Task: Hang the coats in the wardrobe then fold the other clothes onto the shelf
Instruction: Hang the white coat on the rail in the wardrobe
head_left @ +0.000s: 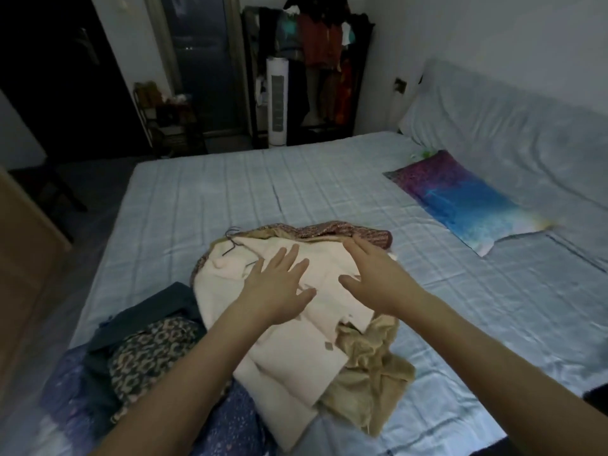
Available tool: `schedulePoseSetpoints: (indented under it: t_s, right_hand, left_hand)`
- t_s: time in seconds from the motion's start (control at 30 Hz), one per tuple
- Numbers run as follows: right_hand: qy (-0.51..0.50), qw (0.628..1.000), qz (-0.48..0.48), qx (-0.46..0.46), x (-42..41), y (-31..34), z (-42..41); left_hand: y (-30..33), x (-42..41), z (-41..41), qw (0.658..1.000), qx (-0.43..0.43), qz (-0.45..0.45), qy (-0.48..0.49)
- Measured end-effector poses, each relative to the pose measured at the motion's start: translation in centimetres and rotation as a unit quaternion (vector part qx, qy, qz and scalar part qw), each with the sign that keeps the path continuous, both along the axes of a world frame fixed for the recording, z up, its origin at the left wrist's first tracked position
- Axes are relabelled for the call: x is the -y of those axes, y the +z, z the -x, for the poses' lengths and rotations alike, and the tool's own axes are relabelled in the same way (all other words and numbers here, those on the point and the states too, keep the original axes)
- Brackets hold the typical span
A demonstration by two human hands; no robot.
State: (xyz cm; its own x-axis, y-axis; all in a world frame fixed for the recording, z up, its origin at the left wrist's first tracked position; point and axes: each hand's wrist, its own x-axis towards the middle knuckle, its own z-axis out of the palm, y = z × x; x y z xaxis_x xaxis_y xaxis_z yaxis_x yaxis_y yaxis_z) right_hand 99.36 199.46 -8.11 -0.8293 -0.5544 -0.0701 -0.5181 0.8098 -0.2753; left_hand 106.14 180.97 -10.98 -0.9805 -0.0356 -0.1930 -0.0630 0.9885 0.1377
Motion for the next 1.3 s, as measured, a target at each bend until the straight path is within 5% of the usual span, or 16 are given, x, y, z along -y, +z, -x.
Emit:
schedulePoseSetpoints:
  t_s: [0.43, 0.67, 1.13, 1.3]
  right_hand:
    - [0.128, 0.985, 0.082, 0.077, 5.6, -6.3, 13.0]
    - [0.16, 0.978, 0.05, 0.127, 7.1, -12.9, 19.4]
    - [0.141, 0.967, 0.003, 0.211, 18.3, -26.3, 25.1]
    - [0.118, 0.97, -0.044, 0.207, 22.1, -33.2, 27.6]
  left_hand:
    - [-6.3, 3.2, 6.6, 0.982, 0.078, -0.029, 0.167]
    - [-11.9, 6.0, 8.4, 0.962, 0.098, -0.05, 0.25]
    - [-28.7, 17.2, 16.9, 0.959, 0.097, -0.047, 0.263]
    - [-36.9, 20.0, 18.0, 0.952, 0.197, -0.003, 0.232]
